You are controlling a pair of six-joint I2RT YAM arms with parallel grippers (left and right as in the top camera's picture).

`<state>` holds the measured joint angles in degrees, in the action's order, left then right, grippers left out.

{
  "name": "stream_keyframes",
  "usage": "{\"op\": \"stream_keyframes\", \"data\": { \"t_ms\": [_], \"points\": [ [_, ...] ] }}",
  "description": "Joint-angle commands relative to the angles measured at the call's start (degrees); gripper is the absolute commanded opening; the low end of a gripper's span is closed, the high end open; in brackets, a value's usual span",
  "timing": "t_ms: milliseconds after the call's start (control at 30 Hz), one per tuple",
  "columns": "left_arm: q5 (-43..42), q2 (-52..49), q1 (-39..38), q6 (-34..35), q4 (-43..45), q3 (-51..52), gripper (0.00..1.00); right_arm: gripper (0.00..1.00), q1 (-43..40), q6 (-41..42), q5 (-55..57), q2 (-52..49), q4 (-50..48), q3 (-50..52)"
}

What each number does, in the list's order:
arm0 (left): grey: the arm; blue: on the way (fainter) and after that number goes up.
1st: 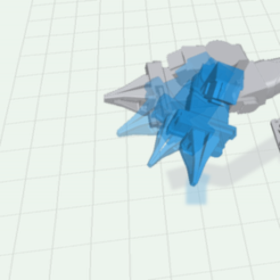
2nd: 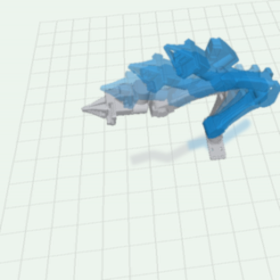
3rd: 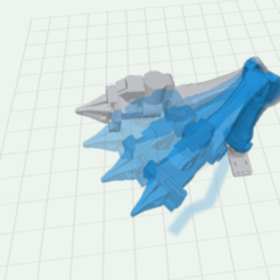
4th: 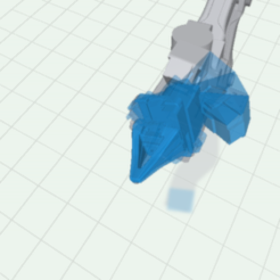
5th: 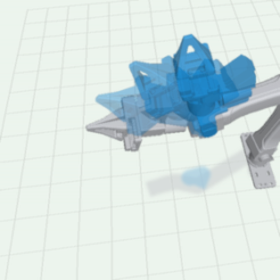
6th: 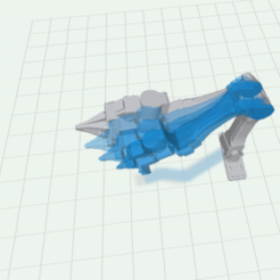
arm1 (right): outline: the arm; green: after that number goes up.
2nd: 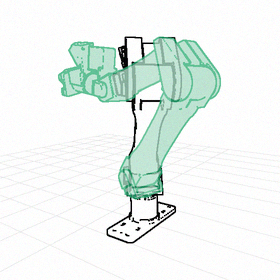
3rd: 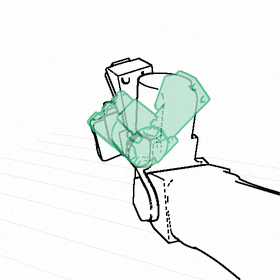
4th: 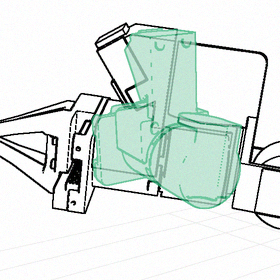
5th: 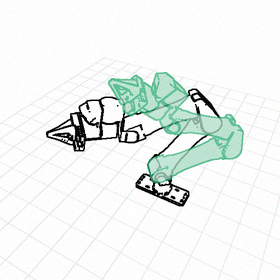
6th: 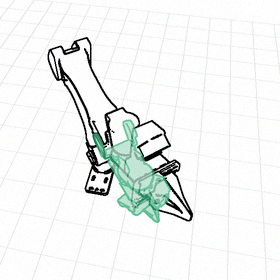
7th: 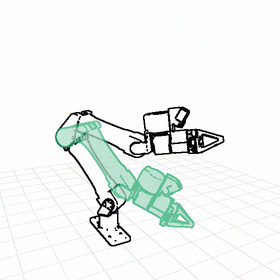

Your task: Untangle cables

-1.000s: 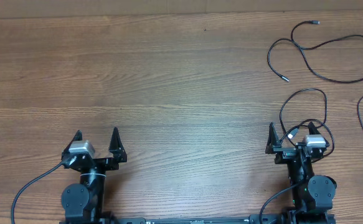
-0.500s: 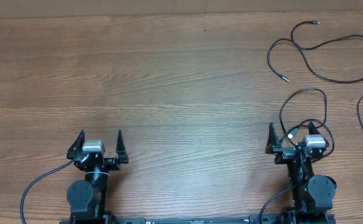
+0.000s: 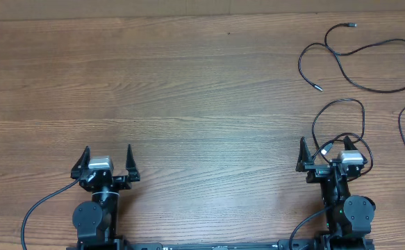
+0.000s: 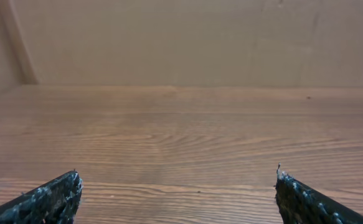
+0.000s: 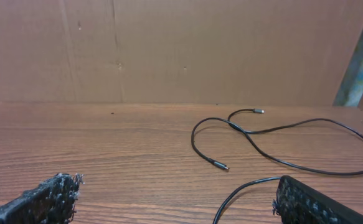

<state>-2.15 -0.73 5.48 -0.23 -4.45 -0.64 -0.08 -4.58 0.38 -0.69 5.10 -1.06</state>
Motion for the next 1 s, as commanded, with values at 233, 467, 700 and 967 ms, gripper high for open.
{"op": "stream_keyframes", "data": {
  "t_ms": [233, 467, 700, 967],
  "points": [
    [-0.2, 0.6, 0.8, -1.3, 0.1, 0.4, 1.00, 1.00, -0.3, -0.4, -0.1, 0.5, -0.4, 0.6],
    [-0.2, 0.6, 0.3, -1.3, 0.1, 0.4, 1.00, 1.00, -0.3, -0.4, -0.1, 0.5, -0.4, 0.6],
    [-0.2, 0.6, -1.1, -1.3, 0.1, 0.4, 1.00, 1.00, -0.3, -0.4, -0.1, 0.5, -0.4, 0.6],
    [-0.2, 0.5, -1.1, -1.3, 0.1, 0.4, 1.00, 1.00, -0.3, -0.4, -0.1, 0.5, -0.4, 0.6]
  ]
}}
